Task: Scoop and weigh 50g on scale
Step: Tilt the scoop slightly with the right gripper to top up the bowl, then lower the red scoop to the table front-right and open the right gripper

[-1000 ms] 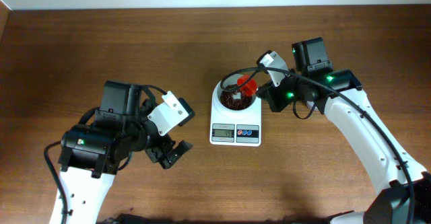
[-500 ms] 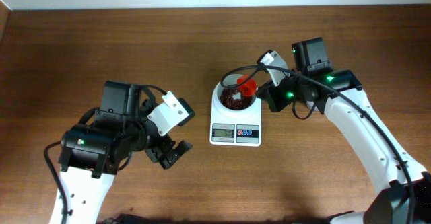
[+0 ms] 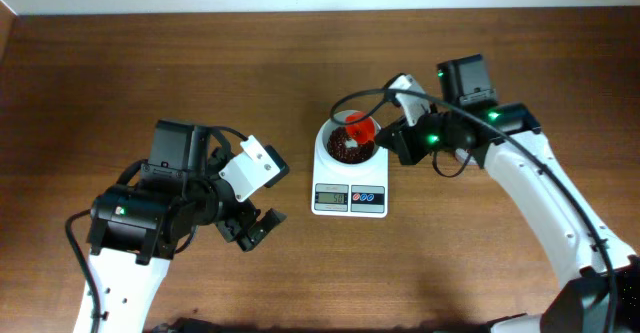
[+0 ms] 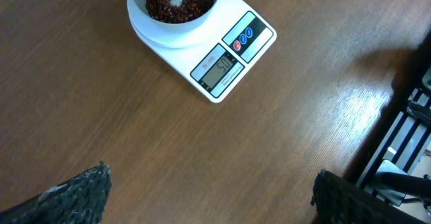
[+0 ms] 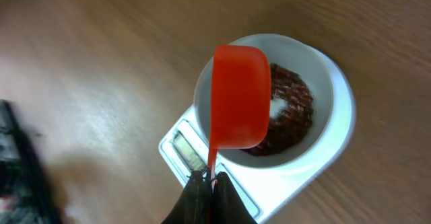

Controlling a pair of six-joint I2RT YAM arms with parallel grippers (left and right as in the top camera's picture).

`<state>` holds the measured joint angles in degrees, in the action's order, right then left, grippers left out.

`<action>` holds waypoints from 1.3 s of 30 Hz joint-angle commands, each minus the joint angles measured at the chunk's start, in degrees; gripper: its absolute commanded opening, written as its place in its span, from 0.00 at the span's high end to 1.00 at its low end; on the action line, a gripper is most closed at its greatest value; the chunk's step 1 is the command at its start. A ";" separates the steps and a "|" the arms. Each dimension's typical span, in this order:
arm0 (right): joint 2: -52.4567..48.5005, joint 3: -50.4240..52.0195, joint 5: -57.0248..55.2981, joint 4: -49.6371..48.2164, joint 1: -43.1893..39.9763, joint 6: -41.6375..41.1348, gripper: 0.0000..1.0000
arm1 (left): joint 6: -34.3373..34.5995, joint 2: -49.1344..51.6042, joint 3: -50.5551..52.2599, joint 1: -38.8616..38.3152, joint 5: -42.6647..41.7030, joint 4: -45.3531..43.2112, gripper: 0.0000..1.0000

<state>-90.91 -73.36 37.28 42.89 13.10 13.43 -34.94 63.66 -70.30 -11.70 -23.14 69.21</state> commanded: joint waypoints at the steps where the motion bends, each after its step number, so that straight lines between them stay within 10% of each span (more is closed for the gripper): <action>1: 0.44 -1.01 10.49 1.49 -6.21 -0.92 0.96 | -0.92 -0.02 -0.94 0.24 0.02 -0.09 0.01; 11: 2.19 -1.03 0.39 13.88 -33.81 6.27 0.96 | -0.92 -0.02 -0.94 0.26 0.02 -0.09 0.01; 23: 2.49 -1.03 -62.73 9.57 -12.79 -6.97 0.96 | -0.92 -0.02 -0.94 0.26 0.02 -0.09 0.01; 39: 47.23 -0.33 -28.65 25.64 -21.42 -20.79 0.96 | -0.92 -0.02 -0.94 0.26 0.02 -0.09 0.01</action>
<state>-46.68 -78.81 -4.34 67.64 -7.75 -1.41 -34.94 63.66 -70.41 -11.70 -23.11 69.25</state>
